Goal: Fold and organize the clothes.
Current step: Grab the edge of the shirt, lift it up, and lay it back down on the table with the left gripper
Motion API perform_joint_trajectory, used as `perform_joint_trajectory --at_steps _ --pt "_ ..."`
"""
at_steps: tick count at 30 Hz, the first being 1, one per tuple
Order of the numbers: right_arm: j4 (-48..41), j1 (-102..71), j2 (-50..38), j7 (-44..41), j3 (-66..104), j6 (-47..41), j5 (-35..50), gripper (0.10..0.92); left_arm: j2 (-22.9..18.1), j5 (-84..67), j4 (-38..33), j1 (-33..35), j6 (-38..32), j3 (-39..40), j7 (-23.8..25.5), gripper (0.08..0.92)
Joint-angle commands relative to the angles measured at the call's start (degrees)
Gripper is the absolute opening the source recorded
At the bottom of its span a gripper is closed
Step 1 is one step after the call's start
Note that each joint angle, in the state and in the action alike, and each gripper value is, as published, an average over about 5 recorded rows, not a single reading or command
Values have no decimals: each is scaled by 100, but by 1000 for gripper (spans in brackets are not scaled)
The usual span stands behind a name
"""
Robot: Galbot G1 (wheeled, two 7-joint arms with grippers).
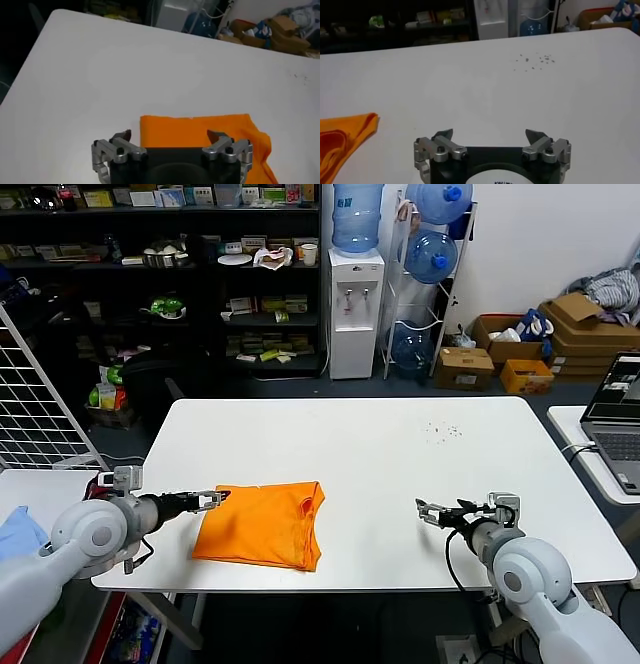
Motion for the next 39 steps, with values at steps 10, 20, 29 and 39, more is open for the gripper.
perform_joint_trajectory --at_steps 10,20,29,39 --pt "-13 -122 31 -28 97 14 -11 921 -130 1164 664 -30 253 676 1402 921" --pt "-52 -107 42 -34 82 17 -18 921 -271 1220 922 -156 254 753 1421 921" --pt "-60 -105 49 -31 63 18 -30 921 -309 1218 941 -165 261 750 1420 921" --pt "-54 -103 46 -27 61 19 -31 921 -324 1208 924 -173 266 750 1403 827"
